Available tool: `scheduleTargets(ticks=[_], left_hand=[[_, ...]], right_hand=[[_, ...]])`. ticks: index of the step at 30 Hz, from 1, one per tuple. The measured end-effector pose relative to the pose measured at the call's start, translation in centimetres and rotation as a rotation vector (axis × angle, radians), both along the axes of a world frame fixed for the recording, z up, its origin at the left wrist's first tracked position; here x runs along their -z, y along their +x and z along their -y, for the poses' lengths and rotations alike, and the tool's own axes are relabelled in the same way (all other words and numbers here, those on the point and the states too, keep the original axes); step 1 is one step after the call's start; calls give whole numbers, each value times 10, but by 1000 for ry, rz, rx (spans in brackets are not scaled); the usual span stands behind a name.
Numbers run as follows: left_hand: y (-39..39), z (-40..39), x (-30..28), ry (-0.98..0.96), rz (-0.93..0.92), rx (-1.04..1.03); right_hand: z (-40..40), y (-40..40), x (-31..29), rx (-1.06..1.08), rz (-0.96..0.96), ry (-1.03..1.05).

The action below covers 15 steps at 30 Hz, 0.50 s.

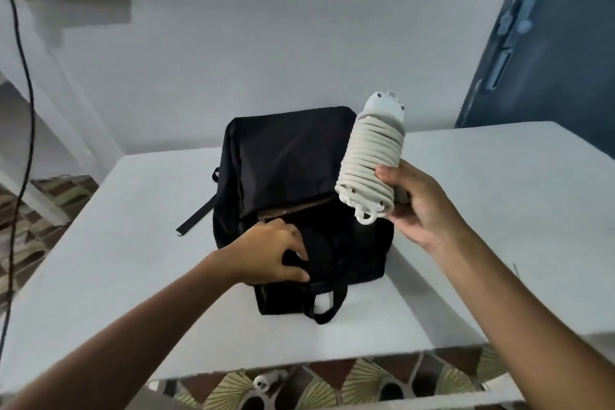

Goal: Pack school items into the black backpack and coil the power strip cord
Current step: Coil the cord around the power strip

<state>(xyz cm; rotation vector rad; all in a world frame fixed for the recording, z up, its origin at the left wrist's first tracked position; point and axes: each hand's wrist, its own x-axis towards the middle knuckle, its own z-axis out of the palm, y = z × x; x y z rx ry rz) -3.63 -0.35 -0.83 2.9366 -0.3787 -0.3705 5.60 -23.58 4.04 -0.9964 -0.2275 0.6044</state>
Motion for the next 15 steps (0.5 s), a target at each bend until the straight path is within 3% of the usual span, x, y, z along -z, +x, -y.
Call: scheduleTargets(ticks=[3, 6, 11, 15], left_hand=[[6, -1, 2, -143, 97, -98], [10, 4, 1, -96, 207, -123], [8, 1, -1, -85, 66, -32], [9, 1, 4, -48, 131, 31]], right_hand=[[13, -6, -4, 65, -13, 33], [21, -12, -7, 120, -62, 136], [28, -19, -8, 191, -149, 245], [28, -19, -5, 198, -166, 267]])
